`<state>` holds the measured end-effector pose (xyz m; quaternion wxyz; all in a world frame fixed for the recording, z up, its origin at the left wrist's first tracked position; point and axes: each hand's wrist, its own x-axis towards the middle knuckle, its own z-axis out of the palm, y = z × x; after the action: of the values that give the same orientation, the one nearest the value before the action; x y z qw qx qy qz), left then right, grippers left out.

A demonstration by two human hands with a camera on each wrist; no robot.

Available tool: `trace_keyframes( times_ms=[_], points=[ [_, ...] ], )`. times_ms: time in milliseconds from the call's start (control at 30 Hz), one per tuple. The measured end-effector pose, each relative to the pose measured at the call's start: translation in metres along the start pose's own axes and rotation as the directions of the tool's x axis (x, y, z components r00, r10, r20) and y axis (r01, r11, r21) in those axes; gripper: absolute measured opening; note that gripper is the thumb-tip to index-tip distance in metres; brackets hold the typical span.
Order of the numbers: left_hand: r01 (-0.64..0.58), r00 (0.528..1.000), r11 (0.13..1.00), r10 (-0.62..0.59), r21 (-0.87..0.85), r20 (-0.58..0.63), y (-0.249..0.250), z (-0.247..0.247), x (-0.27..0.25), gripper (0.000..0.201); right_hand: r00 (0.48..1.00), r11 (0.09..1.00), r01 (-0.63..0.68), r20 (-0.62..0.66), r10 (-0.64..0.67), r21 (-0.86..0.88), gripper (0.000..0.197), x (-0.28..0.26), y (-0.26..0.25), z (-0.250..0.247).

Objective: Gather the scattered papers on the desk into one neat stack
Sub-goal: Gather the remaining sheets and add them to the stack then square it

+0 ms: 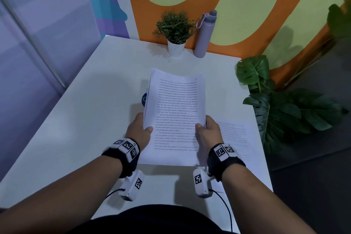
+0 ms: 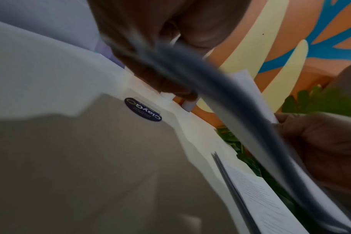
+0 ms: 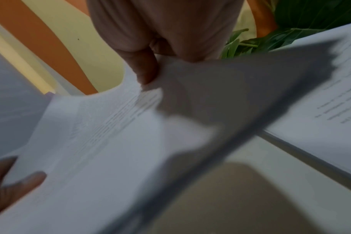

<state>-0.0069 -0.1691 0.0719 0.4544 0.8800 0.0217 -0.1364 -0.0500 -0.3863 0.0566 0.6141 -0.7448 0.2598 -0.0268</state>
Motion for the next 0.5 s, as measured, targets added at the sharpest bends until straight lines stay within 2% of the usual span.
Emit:
trace_keyframes(
  times_ms=[100, 167, 200, 267, 333, 400, 467, 500],
  points=[
    [0.013, 1.000, 1.000, -0.013, 0.005, -0.004, 0.002, 0.008, 0.002, 0.034, 0.990, 0.994, 0.022, -0.134, -0.036, -0.103, 0.021, 0.005, 0.014, -0.004],
    [0.022, 1.000, 0.999, -0.023, 0.038, 0.020, 0.001, 0.011, 0.006, 0.033, 0.981, 0.983, -0.037, -0.195, 0.001, -0.181, 0.024, 0.007, 0.026, -0.022],
    [0.029, 0.999, 0.998, -0.031, 0.058, 0.036, -0.001, 0.012, 0.008, 0.034, 0.979, 0.955, -0.083, -0.201, 0.026, -0.285, 0.026, 0.007, 0.033, -0.035],
    [0.045, 0.996, 0.994, -0.052, 0.098, 0.066, -0.005, 0.015, 0.011, 0.036, 0.973, 0.819, -0.191, -0.216, 0.085, -0.541, 0.034, 0.007, 0.050, -0.065],
    [0.058, 0.993, 0.989, -0.071, 0.134, 0.090, -0.010, 0.017, 0.012, 0.038, 0.934, 0.655, -0.349, -0.306, 0.185, -0.670, 0.044, 0.002, 0.064, -0.095],
    [0.071, 0.987, 0.986, -0.091, 0.152, 0.131, -0.016, 0.022, 0.012, 0.042, 0.860, 0.535, -0.510, -0.399, 0.317, -0.673, 0.059, -0.004, 0.076, -0.117],
    [0.088, 0.979, 0.983, -0.115, 0.162, 0.166, -0.023, 0.027, 0.012, 0.048, 0.797, 0.481, -0.602, -0.447, 0.407, -0.637, 0.077, -0.006, 0.087, -0.130],
    [0.100, 0.976, 0.981, -0.129, 0.164, 0.176, -0.025, 0.030, 0.012, 0.050, 0.782, 0.472, -0.622, -0.455, 0.427, -0.625, 0.082, -0.005, 0.091, -0.133]
  ],
)
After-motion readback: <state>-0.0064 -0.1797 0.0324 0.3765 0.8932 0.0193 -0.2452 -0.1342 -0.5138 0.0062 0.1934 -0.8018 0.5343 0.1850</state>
